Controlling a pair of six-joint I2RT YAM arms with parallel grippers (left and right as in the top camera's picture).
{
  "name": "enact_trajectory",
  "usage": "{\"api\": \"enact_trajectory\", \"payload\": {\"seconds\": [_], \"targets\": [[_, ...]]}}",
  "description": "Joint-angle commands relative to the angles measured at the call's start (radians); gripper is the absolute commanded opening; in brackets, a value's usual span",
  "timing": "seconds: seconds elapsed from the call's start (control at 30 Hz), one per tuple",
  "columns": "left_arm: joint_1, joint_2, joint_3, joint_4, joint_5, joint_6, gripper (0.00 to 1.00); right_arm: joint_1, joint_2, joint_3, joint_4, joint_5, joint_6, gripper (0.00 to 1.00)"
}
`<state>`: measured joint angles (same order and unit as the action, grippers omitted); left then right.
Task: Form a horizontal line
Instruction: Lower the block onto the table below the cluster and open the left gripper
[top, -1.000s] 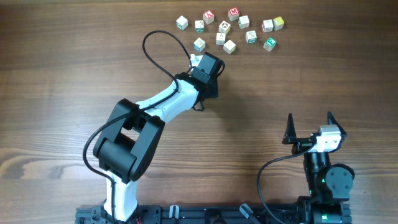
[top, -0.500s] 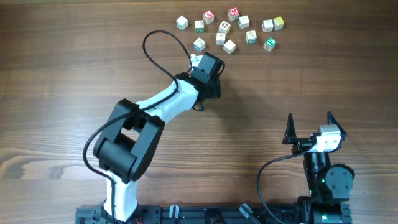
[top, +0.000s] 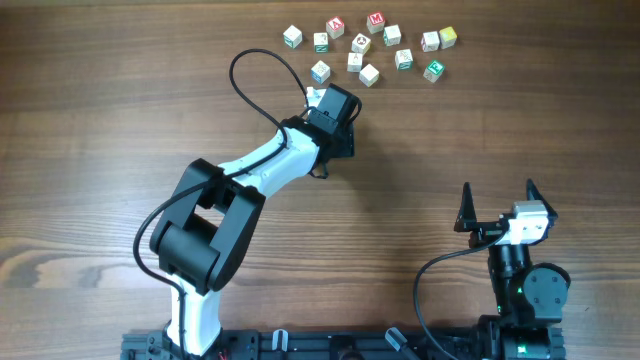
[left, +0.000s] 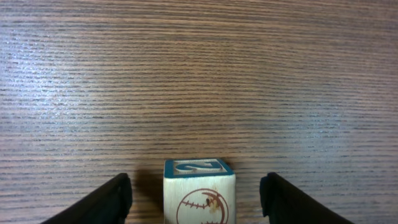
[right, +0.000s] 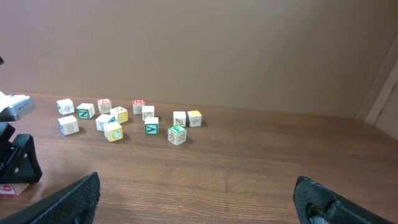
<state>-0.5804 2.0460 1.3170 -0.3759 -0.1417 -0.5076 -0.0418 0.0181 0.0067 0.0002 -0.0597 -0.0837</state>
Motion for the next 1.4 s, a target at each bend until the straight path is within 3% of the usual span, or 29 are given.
{"api": "enact_trajectory", "payload": {"seconds": [0.0, 0.3, 0.83, 1.2, 1.37], "targets": [[0.005, 0.019, -0.010, 0.003, -0.009, 0.007, 0.61, 0.005, -0.009, -0.002, 0.002, -0.009, 0.006, 1.00], [0.005, 0.019, -0.010, 0.003, -0.009, 0.007, 0.55, 0.005, -0.009, -0.002, 0.002, -0.009, 0.006, 1.00], [0.005, 0.019, -0.010, 0.002, -0.009, 0.007, 0.34, 0.005, -0.009, -0.002, 0.002, -0.010, 0.006, 0.99], [0.005, 0.019, -0.010, 0.002, -0.008, 0.012, 0.31, 0.005, -0.009, -0.002, 0.002, -0.009, 0.006, 1.00], [0.005, 0.019, -0.010, 0.002, -0.001, 0.084, 0.31, 0.005, -0.009, -0.002, 0.002, -0.009, 0.005, 1.00]]}}
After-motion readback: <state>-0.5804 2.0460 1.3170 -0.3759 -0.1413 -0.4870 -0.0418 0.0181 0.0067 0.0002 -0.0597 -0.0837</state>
